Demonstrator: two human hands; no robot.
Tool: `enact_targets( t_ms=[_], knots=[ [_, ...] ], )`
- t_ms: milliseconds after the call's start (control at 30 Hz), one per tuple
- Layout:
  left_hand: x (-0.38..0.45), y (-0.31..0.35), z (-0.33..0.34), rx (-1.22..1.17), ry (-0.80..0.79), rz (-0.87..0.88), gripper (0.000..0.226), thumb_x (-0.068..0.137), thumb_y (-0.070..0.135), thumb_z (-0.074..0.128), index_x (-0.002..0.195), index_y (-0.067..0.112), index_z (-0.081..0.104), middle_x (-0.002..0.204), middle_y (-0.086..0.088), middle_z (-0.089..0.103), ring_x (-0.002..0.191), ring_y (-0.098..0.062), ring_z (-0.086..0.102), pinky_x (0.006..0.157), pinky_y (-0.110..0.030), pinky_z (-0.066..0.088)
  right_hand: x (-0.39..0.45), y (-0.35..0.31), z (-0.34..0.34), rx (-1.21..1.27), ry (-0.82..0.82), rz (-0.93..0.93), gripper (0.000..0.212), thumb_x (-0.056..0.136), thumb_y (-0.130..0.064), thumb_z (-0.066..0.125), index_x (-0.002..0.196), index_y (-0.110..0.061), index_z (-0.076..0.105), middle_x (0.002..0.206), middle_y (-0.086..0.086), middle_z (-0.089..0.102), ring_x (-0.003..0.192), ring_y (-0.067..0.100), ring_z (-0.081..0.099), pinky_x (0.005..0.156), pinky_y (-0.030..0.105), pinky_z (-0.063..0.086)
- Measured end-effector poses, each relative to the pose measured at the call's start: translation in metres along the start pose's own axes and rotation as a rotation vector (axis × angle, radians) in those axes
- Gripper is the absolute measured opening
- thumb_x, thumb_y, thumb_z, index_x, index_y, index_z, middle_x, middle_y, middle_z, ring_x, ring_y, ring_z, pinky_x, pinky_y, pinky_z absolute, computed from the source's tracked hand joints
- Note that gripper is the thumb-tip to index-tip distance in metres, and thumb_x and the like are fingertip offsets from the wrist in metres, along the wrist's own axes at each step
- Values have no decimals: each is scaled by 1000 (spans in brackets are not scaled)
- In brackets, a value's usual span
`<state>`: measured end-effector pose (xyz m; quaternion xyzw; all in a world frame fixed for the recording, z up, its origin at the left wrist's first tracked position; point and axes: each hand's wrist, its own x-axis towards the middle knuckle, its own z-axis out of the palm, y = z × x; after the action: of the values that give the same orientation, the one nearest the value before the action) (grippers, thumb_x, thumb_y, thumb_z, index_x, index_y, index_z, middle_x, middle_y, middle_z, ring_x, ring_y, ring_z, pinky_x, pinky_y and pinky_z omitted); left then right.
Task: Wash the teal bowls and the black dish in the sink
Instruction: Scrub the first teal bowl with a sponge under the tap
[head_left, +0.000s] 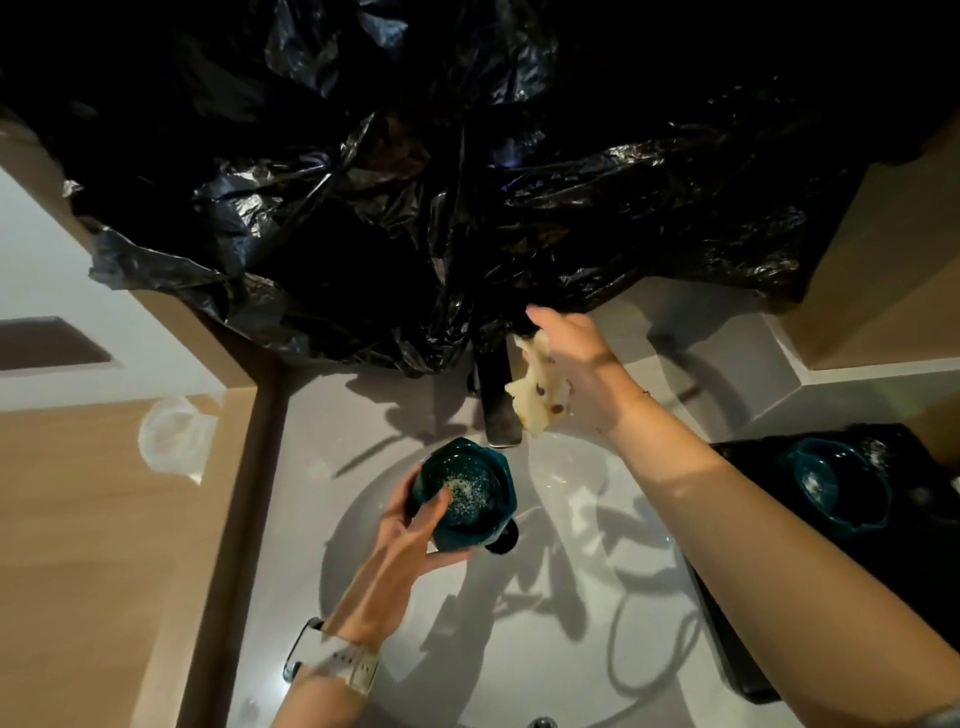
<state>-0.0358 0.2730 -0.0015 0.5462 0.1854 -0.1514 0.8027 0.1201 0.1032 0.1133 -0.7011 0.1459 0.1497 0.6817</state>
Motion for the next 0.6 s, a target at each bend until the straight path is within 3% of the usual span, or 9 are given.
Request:
enact_targets(
  t_ms=[100,133,233,300,400,500,600],
  knots=[
    [10,-2,1,39,14,7,71,70,40,80,135,26,53,136,0,58,120,-23,62,81,-43,60,-5,18,-22,-6,-77,111,26,82,-49,62,77,-24,55,70,0,54,72,20,55,73,31,49],
    [14,-3,1,58,17,18,70,71,38,79,135,23,54,135,-1,59,119,-23,63,81,-44,60,-8,33,-35,42,-108,121,24,83,-44,61,81,-21,58,73,2,56,75,22,57,75,35,49],
    [26,-7,3,40,-2,8,71,69,36,78,133,17,55,132,-4,61,120,-27,62,83,-49,59,-27,84,-66,260,-197,165,11,88,-4,50,93,-4,60,82,12,59,80,24,60,76,32,49],
    [33,-10,4,21,-7,-32,68,75,32,77,136,17,52,135,-8,59,120,-32,62,84,-50,58,-41,114,-79,319,-152,198,16,84,3,55,98,1,62,80,15,62,74,24,62,70,29,51],
    [40,-13,5,7,0,-55,69,75,27,77,138,16,51,138,-7,57,121,-31,61,83,-51,58,-57,147,-92,360,-15,207,16,83,-7,64,96,3,65,70,10,63,65,17,63,58,22,52],
    [43,-13,7,32,4,-71,75,69,35,82,137,20,53,136,-6,60,120,-30,62,82,-50,58,-66,168,-95,465,10,222,31,71,-20,75,91,2,67,86,17,64,88,29,62,81,33,52],
    [44,-11,10,70,21,-91,63,78,35,81,134,23,55,133,-6,62,120,-30,62,82,-49,59,-69,173,-92,477,43,251,35,71,-23,76,92,3,68,93,24,60,91,31,61,82,33,53]
  ],
)
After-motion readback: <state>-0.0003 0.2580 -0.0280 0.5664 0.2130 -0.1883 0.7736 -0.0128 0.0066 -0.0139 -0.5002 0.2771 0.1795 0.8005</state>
